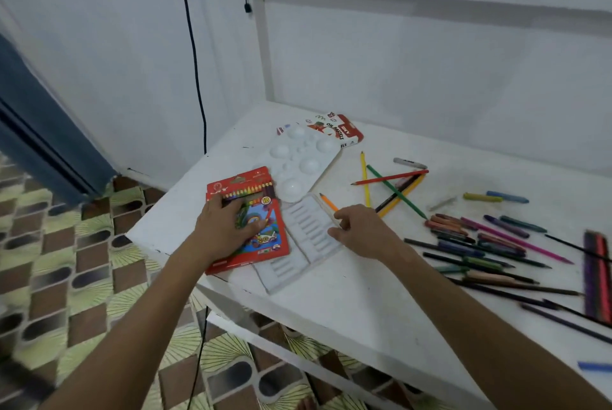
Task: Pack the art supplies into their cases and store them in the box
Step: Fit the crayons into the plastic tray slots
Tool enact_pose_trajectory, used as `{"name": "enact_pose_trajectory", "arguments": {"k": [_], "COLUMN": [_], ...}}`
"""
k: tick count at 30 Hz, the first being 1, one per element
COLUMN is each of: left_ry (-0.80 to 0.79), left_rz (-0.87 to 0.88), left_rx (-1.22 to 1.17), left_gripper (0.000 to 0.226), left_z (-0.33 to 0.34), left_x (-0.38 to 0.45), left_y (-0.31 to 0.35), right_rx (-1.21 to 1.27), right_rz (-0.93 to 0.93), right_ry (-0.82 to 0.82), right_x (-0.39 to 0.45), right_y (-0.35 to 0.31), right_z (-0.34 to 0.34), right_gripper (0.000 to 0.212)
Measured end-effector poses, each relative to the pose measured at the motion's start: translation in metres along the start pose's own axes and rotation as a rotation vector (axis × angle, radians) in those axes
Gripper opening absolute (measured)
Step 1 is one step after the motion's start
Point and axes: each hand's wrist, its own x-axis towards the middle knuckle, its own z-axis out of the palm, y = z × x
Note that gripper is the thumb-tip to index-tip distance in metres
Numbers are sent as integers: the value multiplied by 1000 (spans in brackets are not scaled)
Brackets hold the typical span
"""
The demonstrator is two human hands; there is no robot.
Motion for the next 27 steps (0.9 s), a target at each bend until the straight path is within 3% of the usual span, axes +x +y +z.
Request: {"name": "enact_pose_trajectory", "arguments": {"k": [7, 11, 15, 20, 24, 27], "left_ry": [6, 63, 16, -91, -112, -66], "left_rz": [119, 256, 378, 353, 349, 468], "left_rx": [-101, -112, -75, -182, -350, -465], "left_gripper": [51, 47, 50, 66, 65, 32], "left_z": [-5, -1, 4, 4, -4, -8], "left_x": [13, 11, 11, 10, 13, 6], "left_y": [8, 33, 64, 107, 133, 156], "right_rx": [12, 44, 85, 412, 650, 756], "right_rz": [23, 11, 28, 24, -54, -147], "right_ry": [75, 141, 226, 301, 351, 319], "right_x": [-1, -3, -9, -30, -63, -95], "right_y": [-1, 2, 10, 23, 33, 46], "right_z": [-5, -11, -34, -73, -111, -133], "right_gripper": [27, 22, 21, 14, 16, 27]}}
